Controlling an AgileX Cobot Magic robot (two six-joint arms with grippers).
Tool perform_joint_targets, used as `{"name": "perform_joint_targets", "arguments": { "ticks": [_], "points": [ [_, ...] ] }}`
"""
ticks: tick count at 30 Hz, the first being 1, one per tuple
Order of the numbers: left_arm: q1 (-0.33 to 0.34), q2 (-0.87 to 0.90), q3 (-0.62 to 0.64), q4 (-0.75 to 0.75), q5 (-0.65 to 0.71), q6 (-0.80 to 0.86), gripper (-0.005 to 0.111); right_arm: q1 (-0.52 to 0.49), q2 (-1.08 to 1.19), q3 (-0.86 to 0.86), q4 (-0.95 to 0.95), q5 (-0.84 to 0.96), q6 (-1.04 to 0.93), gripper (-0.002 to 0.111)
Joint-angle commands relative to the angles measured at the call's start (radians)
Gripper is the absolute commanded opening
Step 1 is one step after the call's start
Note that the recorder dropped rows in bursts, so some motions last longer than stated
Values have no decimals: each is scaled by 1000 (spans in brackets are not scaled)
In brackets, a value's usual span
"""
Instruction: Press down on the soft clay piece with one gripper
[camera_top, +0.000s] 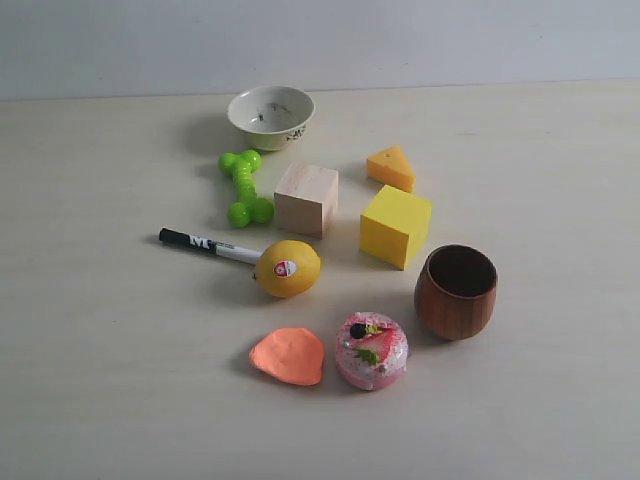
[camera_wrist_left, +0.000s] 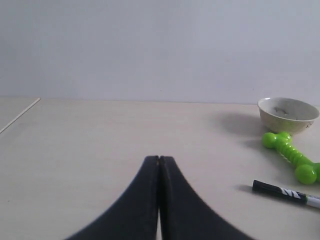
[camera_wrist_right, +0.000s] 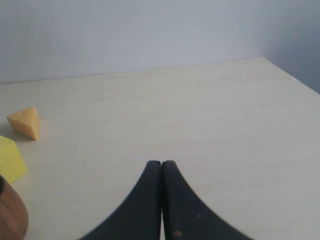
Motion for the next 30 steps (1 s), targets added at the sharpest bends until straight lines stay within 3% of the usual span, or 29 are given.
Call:
{"name": "perform_joint_targets", "arguments": {
  "ticks": [1,6,14,18,24,28,30],
  "points": [
    [-4,-6,-2,-2,-13,5,0,2,-6,5,2,-8,-4,0],
    [-4,-6,-2,-9,-20,-64,0,2,-6,5,2,-8,-4,0],
    [-4,-6,-39,-11,-208,-183,0,2,-6,5,2,-8,-4,0],
    [-8,19,-156,-9,-145,-176,0,2,-6,5,2,-8,-4,0],
    [-12,198,-400,-9,15,-167,0,2,-6,5,2,-8,-4,0],
    [-78,348,-561,-52,115,-111,0,2,-6,5,2,-8,-4,0],
    [-154,466,-680,-169,167,35,0,2,-6,5,2,-8,-4,0]
  ]
}}
